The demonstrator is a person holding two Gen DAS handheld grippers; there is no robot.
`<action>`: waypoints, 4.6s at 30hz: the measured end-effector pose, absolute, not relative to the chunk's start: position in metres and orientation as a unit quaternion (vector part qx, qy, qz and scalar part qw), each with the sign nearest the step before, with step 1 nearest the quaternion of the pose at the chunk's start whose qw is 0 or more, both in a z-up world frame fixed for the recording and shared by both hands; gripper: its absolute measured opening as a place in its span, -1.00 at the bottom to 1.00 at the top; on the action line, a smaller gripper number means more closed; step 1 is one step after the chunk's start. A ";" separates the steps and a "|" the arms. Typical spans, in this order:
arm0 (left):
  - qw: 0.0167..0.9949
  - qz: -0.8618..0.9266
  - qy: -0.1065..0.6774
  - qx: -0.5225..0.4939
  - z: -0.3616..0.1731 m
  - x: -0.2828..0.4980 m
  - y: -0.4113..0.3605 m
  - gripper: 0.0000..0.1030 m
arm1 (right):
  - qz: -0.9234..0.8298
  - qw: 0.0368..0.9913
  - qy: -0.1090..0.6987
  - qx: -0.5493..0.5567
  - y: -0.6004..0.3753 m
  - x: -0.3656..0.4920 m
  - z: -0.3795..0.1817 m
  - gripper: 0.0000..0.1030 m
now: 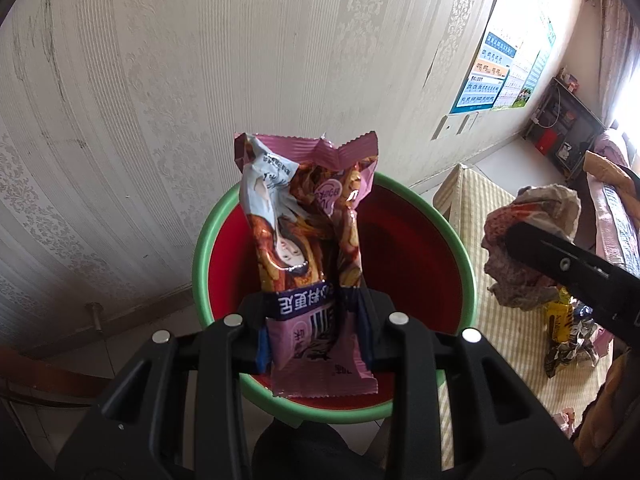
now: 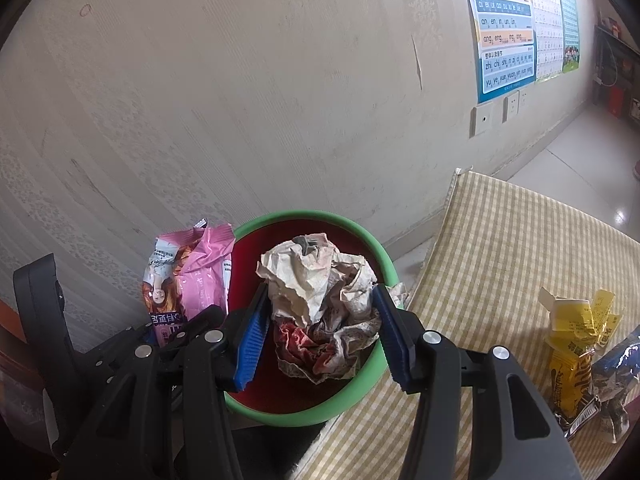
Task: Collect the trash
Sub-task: 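Carry both wrappers over the red bucket and open both tools, then grasp the yellow Sabi bag with the left tool while the right tool grasps a white wrapper, then move both wrappers over the red bucket and release them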
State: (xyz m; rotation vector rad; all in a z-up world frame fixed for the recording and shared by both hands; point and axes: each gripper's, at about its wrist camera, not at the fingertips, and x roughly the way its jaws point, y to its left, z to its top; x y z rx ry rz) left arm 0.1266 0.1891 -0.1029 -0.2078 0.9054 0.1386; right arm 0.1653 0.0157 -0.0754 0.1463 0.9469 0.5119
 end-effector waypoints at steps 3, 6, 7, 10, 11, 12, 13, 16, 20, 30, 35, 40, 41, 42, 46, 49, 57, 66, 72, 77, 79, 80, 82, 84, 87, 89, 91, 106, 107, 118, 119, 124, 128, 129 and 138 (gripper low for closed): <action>0.891 0.069 0.438 -0.101 -0.104 0.128 0.189 -0.38 | 0.246 0.856 0.450 0.072 0.016 0.166 -0.076 0.05; 0.891 0.072 0.436 -0.106 -0.104 0.128 0.191 0.10 | 0.250 0.859 0.441 0.073 0.016 0.166 -0.075 0.17; 0.892 0.071 0.433 -0.108 -0.103 0.127 0.191 0.16 | 0.250 0.859 0.440 0.074 0.016 0.166 -0.074 0.18; 0.893 0.075 0.431 -0.100 -0.102 0.125 0.189 0.20 | 0.251 0.861 0.435 0.082 0.012 0.164 -0.072 0.24; 0.894 0.076 0.432 -0.094 -0.102 0.124 0.187 0.21 | 0.250 0.861 0.435 0.085 0.010 0.163 -0.071 0.24; 0.895 0.077 0.431 -0.089 -0.100 0.123 0.185 0.21 | 0.249 0.862 0.434 0.088 0.008 0.162 -0.069 0.24; 0.896 0.078 0.430 -0.086 -0.099 0.121 0.184 0.21 | 0.248 0.862 0.432 0.090 0.004 0.160 -0.067 0.24; 0.900 0.073 0.422 -0.086 -0.092 0.107 0.178 0.21 | 0.247 0.866 0.425 0.092 -0.007 0.150 -0.057 0.25; 0.904 0.047 0.418 -0.072 -0.085 0.085 0.158 0.21 | 0.242 0.876 0.408 0.090 -0.038 0.123 -0.039 0.27; 0.892 -0.092 0.437 -0.065 -0.072 0.025 0.061 0.29 | 0.173 0.889 0.417 0.079 -0.139 0.033 -0.040 0.33; 0.850 -0.164 0.500 -0.036 -0.099 0.001 0.003 0.30 | 0.111 0.873 0.469 0.075 -0.190 -0.002 -0.081 0.33; 0.808 -0.195 0.557 0.007 -0.129 -0.010 -0.035 0.30 | 0.090 0.849 0.509 0.110 -0.225 -0.023 -0.110 0.33; 0.802 -0.189 0.566 0.018 -0.137 -0.009 -0.038 0.29 | 0.090 0.847 0.511 0.119 -0.229 -0.027 -0.112 0.33; 0.794 -0.186 0.578 0.017 -0.144 -0.007 -0.039 0.19 | 0.090 0.844 0.513 0.126 -0.234 -0.030 -0.115 0.33; 0.767 -0.182 0.616 -0.009 -0.164 0.001 -0.036 -0.26 | 0.099 0.831 0.529 0.142 -0.237 -0.040 -0.128 0.33; 0.764 -0.185 0.617 -0.017 -0.166 0.005 -0.035 -0.32 | 0.099 0.826 0.535 0.143 -0.234 -0.040 -0.135 0.33; 0.789 -0.188 0.585 -0.029 -0.148 0.002 -0.033 -0.47 | 0.090 0.819 0.540 0.171 -0.244 -0.031 -0.148 0.26; 0.796 -0.189 0.574 -0.039 -0.142 0.002 -0.027 -0.47 | 0.107 0.800 0.564 0.173 -0.239 -0.027 -0.166 -0.38; 0.829 -0.178 0.528 -0.046 -0.116 0.005 -0.018 -0.47 | 0.093 0.832 0.520 0.167 -0.246 -0.026 -0.132 -0.41; 0.855 -0.165 0.489 -0.048 -0.093 0.013 -0.011 -0.47 | 0.098 0.856 0.476 0.178 -0.244 -0.018 -0.097 -0.40; 0.864 -0.160 0.475 -0.049 -0.085 0.016 -0.008 -0.47 | 0.102 0.864 0.459 0.179 -0.240 -0.014 -0.084 -0.40; 0.868 -0.157 0.469 -0.049 -0.082 0.018 -0.008 -0.47 | 0.105 0.867 0.453 0.180 -0.237 -0.013 -0.079 -0.40; 0.874 -0.151 0.459 -0.051 -0.076 0.021 -0.007 -0.47 | 0.112 0.870 0.445 0.180 -0.232 -0.009 -0.072 -0.39; 0.880 -0.145 0.450 -0.053 -0.072 0.023 -0.003 -0.47 | 0.120 0.872 0.440 0.178 -0.223 -0.005 -0.066 -0.39; 0.893 -0.130 0.429 -0.043 -0.063 0.025 0.001 -0.47 | 0.127 0.877 0.432 0.169 -0.213 -0.004 -0.059 -0.39; 0.898 -0.125 0.420 -0.044 -0.057 0.026 0.004 -0.47 | 0.129 0.880 0.428 0.163 -0.206 -0.002 -0.055 -0.39; 0.902 -0.119 0.413 -0.047 -0.054 0.028 0.008 -0.47 | 0.133 0.880 0.427 0.158 -0.199 -0.002 -0.054 -0.39; 0.911 -0.091 0.397 -0.071 -0.052 0.035 0.041 -0.46 | 0.162 0.877 0.434 0.125 -0.156 0.012 -0.046 -0.38; 0.911 -0.089 0.396 -0.073 -0.053 0.036 0.043 -0.46 | 0.164 0.877 0.435 0.123 -0.154 0.013 -0.046 -0.38; 0.914 -0.063 0.392 -0.083 -0.055 0.039 0.066 -0.46 | 0.185 0.873 0.440 0.102 -0.123 0.021 -0.047 -0.38; 0.914 -0.060 0.392 -0.084 -0.055 0.040 0.069 -0.46 | 0.187 0.872 0.440 0.101 -0.120 0.022 -0.047 -0.38; 0.914 -0.052 0.392 -0.089 -0.057 0.041 0.078 -0.46 | 0.195 0.870 0.442 0.096 -0.109 0.026 -0.047 -0.38; 0.914 -0.047 0.393 -0.093 -0.058 0.043 0.083 -0.46 | 0.203 0.870 0.440 0.092 -0.101 0.030 -0.045 -0.38; 0.914 -0.045 0.393 -0.093 -0.058 0.044 0.085 -0.45 | 0.205 0.870 0.439 0.091 -0.100 0.031 -0.045 -0.38; 0.914 -0.024 0.393 -0.094 -0.060 0.050 0.099 -0.45 | 0.213 0.868 0.439 0.087 -0.088 0.042 -0.043 -0.38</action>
